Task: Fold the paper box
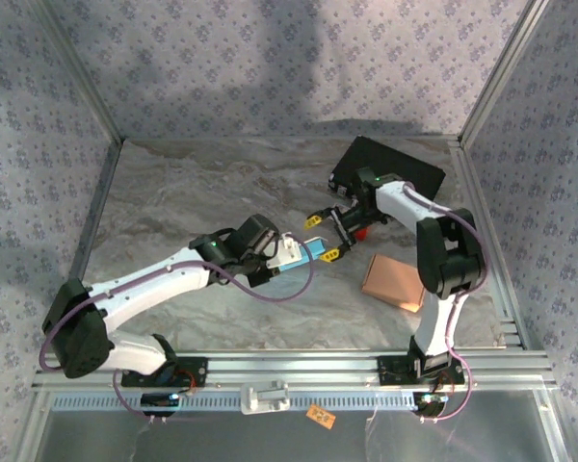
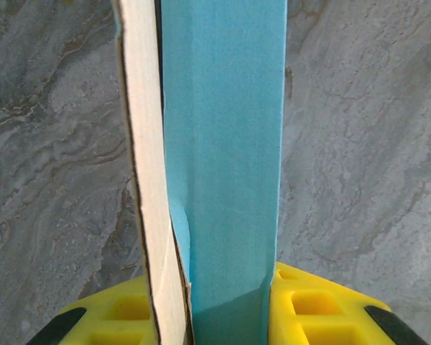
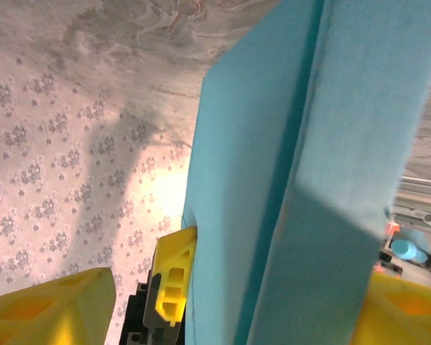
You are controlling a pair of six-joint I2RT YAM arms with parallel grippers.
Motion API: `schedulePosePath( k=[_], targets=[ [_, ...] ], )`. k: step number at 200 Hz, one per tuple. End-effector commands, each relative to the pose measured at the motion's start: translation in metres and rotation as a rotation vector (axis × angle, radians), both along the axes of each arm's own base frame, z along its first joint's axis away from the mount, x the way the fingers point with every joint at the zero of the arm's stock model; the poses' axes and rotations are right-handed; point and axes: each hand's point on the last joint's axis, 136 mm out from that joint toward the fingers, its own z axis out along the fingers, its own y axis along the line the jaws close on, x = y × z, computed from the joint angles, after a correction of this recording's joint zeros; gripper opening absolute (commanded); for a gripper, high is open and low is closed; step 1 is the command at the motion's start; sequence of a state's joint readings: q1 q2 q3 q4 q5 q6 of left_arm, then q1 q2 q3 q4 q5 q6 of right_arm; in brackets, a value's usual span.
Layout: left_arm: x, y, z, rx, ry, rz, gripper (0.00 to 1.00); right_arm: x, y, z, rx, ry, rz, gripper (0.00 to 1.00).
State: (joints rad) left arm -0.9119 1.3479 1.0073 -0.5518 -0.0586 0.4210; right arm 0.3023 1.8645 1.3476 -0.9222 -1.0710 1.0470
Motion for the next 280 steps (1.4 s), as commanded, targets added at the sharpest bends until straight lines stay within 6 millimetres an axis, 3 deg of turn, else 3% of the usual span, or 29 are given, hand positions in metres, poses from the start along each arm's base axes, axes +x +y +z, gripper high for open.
schedulePosePath(
  k=[1,37,59,73,102,127,150,189,213,253,280],
  targets=[
    [-0.015,-0.002,0.006,0.001,0.082,-0.032,0.27,-0.006,-0.024,0.024,-0.071,-0.085,-0.005,0.79],
    [-0.029,0.008,0.001,0.046,0.162,-0.031,0.27,0.001,-0.067,0.044,-0.244,-0.337,0.005,0.75],
    [-0.035,0.015,0.0,0.074,0.204,-0.03,0.28,0.007,-0.098,0.057,-0.465,-0.62,0.109,0.65],
    [-0.038,0.019,-0.003,0.091,0.238,-0.028,0.28,0.011,-0.104,0.069,-0.581,-0.827,0.184,0.6],
    [-0.039,0.023,-0.011,0.129,0.262,-0.025,0.3,-0.006,-0.07,0.078,-0.589,-1.17,0.484,0.57],
    [-0.034,0.024,-0.015,0.144,0.271,-0.021,0.33,-0.029,-0.045,0.062,-0.507,-1.204,0.699,0.5],
    [-0.028,0.024,-0.015,0.136,0.274,-0.011,0.36,-0.039,-0.032,0.05,-0.477,-1.23,0.844,0.52],
    [-0.022,0.023,-0.016,0.118,0.282,-0.005,0.39,-0.036,-0.024,0.038,-0.461,-1.231,0.965,0.53],
    [-0.019,0.022,-0.015,0.107,0.277,-0.001,0.39,-0.032,-0.015,0.036,-0.436,-1.242,0.994,0.44],
    [-0.016,0.023,-0.012,0.094,0.274,0.007,0.4,-0.027,-0.009,0.031,-0.431,-1.245,1.009,0.43],
    [-0.016,0.023,-0.012,0.092,0.275,0.009,0.4,-0.03,-0.002,0.03,-0.403,-1.238,1.031,0.36]
  ],
)
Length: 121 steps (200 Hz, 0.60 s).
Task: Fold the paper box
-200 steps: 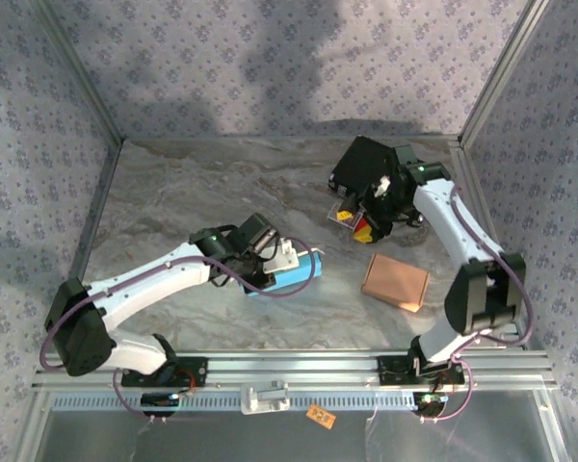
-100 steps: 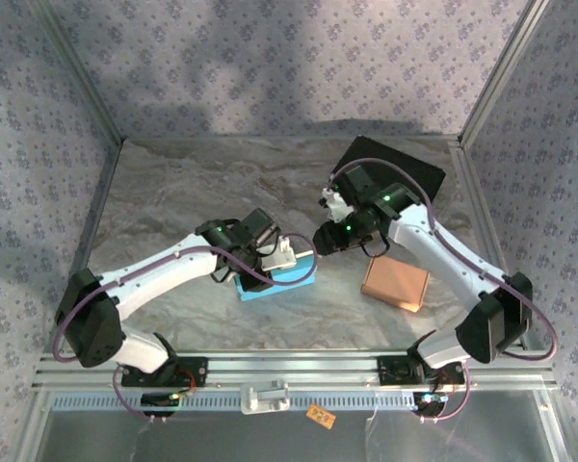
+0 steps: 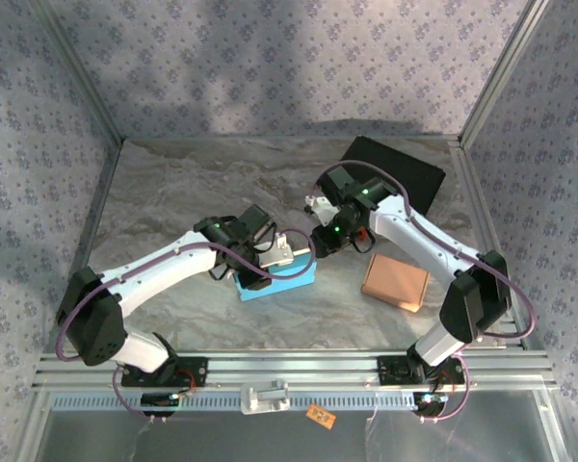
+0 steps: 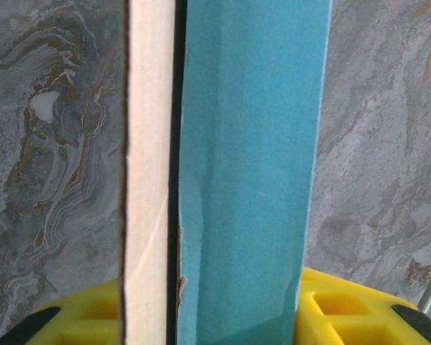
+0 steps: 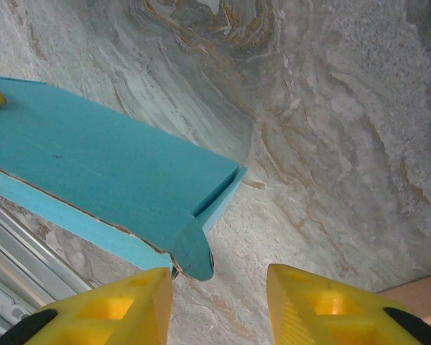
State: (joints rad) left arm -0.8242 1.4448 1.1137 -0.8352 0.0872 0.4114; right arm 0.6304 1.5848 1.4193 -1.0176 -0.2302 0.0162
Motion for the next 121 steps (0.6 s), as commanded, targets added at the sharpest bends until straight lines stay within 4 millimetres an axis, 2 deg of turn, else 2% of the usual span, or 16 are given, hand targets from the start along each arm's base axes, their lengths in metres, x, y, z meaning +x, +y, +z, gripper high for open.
schedulePosePath(
  k=[1,46,121],
  targets=[
    [0.0032,-0.006,0.0107,-0.033,-0.005,-0.017,0.4,-0.0016,0.0085,0.0046,0.005,-0.003,0.053,0.36],
    [0.0046,-0.0078,0.0125,-0.041,-0.008,-0.013,0.4,-0.0041,0.0134,0.0014,0.013,0.005,0.064,0.3],
    [0.0078,-0.0085,0.0165,-0.052,-0.018,-0.004,0.4,-0.0028,0.0137,0.0003,-0.018,-0.008,0.066,0.12]
  ],
)
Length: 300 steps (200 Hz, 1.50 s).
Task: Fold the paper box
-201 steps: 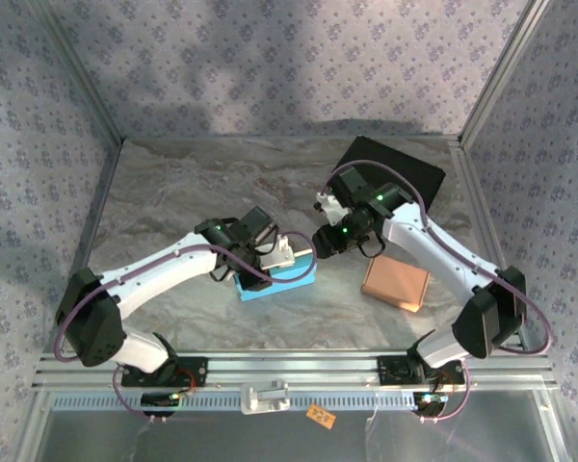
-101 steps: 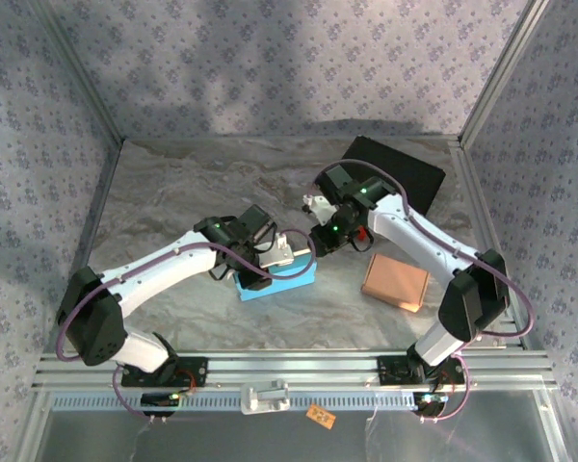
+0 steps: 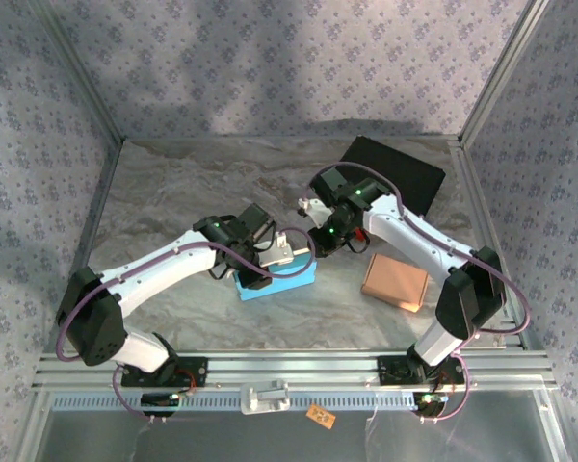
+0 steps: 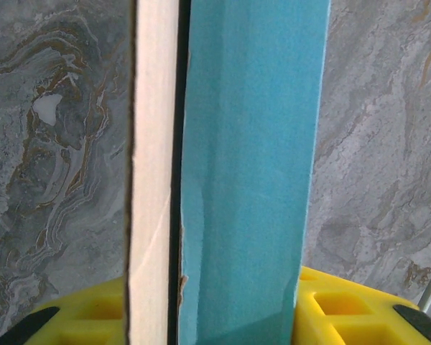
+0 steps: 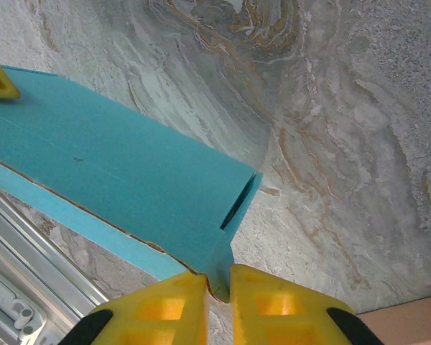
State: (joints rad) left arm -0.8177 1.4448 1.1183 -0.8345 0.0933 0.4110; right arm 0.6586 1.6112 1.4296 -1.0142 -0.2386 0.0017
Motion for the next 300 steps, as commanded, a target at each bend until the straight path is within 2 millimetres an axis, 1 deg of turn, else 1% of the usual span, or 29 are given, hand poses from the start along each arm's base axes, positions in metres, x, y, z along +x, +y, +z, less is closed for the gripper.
schedulePosePath(
  k=[1,20,52,104,118,144,154,187,203,250,284,300],
  targets=[
    [0.006,-0.008,0.015,-0.044,-0.019,-0.008,0.4,0.002,0.003,0.005,-0.015,-0.019,0.022,0.12],
    [0.007,-0.008,0.015,-0.045,-0.019,-0.007,0.4,0.0,0.003,0.005,-0.026,-0.015,0.023,0.06],
    [0.007,-0.009,0.015,-0.046,-0.019,-0.005,0.4,-0.001,0.005,0.006,-0.033,-0.011,0.02,0.0],
    [0.01,-0.008,0.016,-0.052,-0.024,0.011,0.4,-0.008,0.008,0.007,-0.037,0.056,0.0,0.0],
    [0.011,-0.008,0.016,-0.054,-0.027,0.018,0.4,-0.015,0.008,0.006,-0.037,0.107,-0.005,0.0],
    [0.013,-0.008,0.017,-0.06,-0.029,0.029,0.4,-0.02,0.01,0.007,-0.011,0.191,-0.07,0.0],
    [0.013,-0.008,0.017,-0.063,-0.029,0.03,0.4,-0.017,0.01,0.008,-0.005,0.19,-0.077,0.0],
    [0.013,-0.011,0.019,-0.077,-0.024,0.037,0.4,-0.022,0.014,0.011,0.008,0.241,-0.136,0.0],
    [0.013,-0.012,0.019,-0.083,-0.018,0.041,0.39,-0.02,0.015,0.011,0.01,0.255,-0.164,0.0],
    [0.013,-0.013,0.02,-0.091,-0.02,0.045,0.38,-0.013,0.02,0.009,0.01,0.228,-0.204,0.0],
    [0.019,-0.011,0.022,-0.114,-0.022,0.075,0.38,-0.008,0.013,-0.002,-0.013,0.166,-0.223,0.0],
    [0.022,-0.009,0.023,-0.13,-0.02,0.1,0.4,-0.006,0.01,-0.006,-0.02,0.135,-0.235,0.0]
  ],
)
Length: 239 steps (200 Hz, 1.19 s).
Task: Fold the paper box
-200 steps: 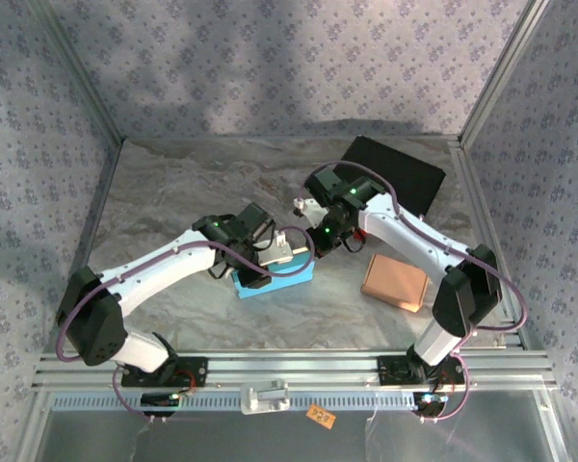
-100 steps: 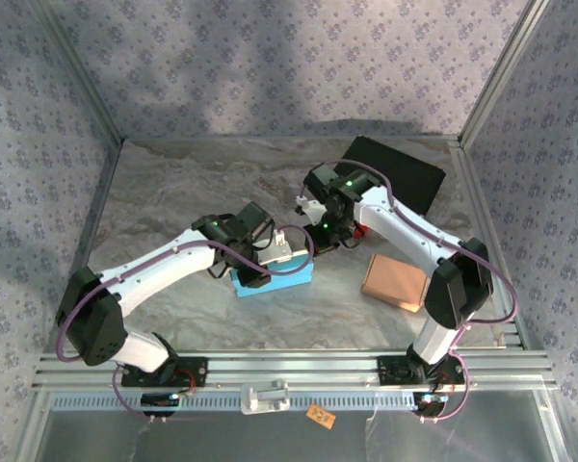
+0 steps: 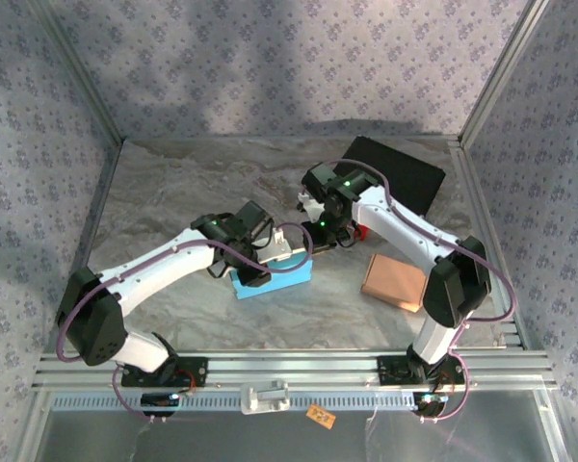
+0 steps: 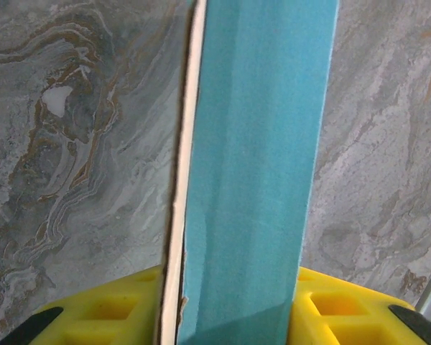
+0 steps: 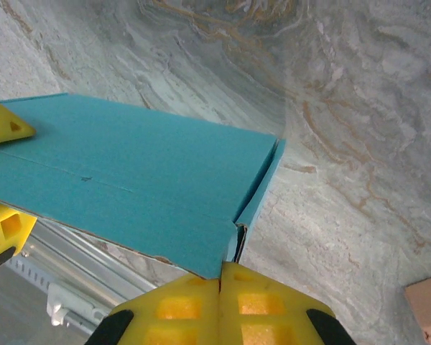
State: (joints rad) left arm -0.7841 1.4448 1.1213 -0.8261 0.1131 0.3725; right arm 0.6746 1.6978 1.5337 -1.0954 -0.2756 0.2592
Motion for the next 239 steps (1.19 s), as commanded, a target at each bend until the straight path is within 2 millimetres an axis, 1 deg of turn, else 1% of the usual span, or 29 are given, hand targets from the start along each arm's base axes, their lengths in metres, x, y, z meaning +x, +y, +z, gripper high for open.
schedulePosePath(
  k=[1,31,59,84,95,125,163,181,183,188,196,205,222,239],
  targets=[
    [0.015,-0.011,0.022,-0.102,-0.04,0.041,0.4,-0.003,-0.004,-0.006,-0.023,-0.027,-0.017,0.0],
    [0.022,-0.006,0.028,-0.138,-0.047,0.088,0.44,-0.001,-0.003,-0.009,-0.029,-0.055,-0.018,0.0],
    [0.026,-0.003,0.044,-0.195,-0.076,0.141,0.49,0.0,-0.001,-0.008,-0.041,-0.068,-0.013,0.0],
    [0.023,0.003,0.055,-0.24,-0.09,0.194,0.53,0.0,-0.001,-0.009,-0.047,-0.068,-0.015,0.0],
    [0.021,0.005,0.056,-0.258,-0.093,0.213,0.54,0.0,-0.001,-0.008,-0.048,-0.073,-0.016,0.0],
    [0.012,0.012,0.047,-0.252,-0.072,0.227,0.56,0.001,0.003,-0.006,-0.035,-0.075,-0.026,0.0],
    [0.011,0.007,0.039,-0.25,-0.047,0.213,0.55,0.001,0.011,-0.003,-0.017,-0.081,-0.039,0.0],
    [0.011,0.006,0.03,-0.219,-0.043,0.205,0.55,0.002,0.012,-0.001,-0.034,-0.097,-0.043,0.0],
    [0.015,0.003,0.033,-0.232,-0.062,0.205,0.55,0.001,0.012,-0.002,-0.037,-0.099,-0.043,0.0],
    [0.018,0.001,0.033,-0.234,-0.076,0.208,0.55,0.002,0.012,-0.001,-0.043,-0.104,-0.046,0.0],
    [0.021,0.001,0.034,-0.232,-0.087,0.216,0.55,0.002,0.011,-0.002,-0.05,-0.108,-0.046,0.0],
    [0.027,0.001,0.039,-0.235,-0.108,0.239,0.55,0.002,0.01,-0.003,-0.058,-0.108,-0.054,0.0],
    [0.037,0.002,0.059,-0.268,-0.158,0.295,0.56,0.002,0.008,-0.005,-0.07,-0.112,-0.061,0.0],
    [0.041,0.006,0.08,-0.309,-0.194,0.365,0.56,0.003,0.008,-0.005,-0.07,-0.114,-0.064,0.0]
  ],
)
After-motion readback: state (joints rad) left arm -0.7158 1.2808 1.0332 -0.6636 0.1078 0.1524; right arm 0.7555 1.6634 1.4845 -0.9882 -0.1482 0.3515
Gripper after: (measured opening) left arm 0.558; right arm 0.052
